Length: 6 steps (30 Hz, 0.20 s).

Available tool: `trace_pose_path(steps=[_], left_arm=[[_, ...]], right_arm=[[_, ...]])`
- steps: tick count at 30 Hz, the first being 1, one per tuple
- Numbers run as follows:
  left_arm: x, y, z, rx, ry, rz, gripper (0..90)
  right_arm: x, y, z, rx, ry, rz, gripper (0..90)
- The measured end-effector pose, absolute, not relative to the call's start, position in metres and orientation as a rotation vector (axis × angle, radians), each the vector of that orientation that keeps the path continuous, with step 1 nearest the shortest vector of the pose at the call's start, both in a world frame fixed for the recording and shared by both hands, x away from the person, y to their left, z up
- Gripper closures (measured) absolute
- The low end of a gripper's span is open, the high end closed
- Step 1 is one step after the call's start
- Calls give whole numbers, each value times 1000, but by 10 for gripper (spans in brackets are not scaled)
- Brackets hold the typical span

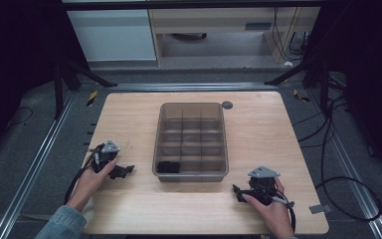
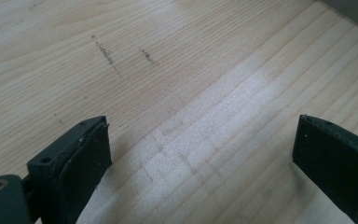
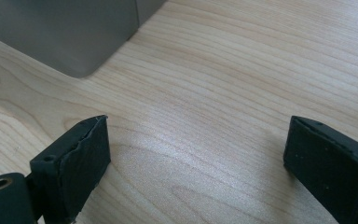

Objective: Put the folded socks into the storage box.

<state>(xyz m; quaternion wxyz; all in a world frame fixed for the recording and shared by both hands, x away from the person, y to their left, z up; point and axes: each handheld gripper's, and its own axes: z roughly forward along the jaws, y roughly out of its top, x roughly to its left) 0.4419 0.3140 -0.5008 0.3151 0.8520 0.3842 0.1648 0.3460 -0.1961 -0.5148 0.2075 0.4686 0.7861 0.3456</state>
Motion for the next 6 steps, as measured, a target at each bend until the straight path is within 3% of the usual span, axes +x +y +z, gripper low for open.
trace_pose_path(steps=[6], left_arm=[[447,314,-506,2198,1023,444,22]], right_arm=[[346,-196,-515,1305,2190,963,71]])
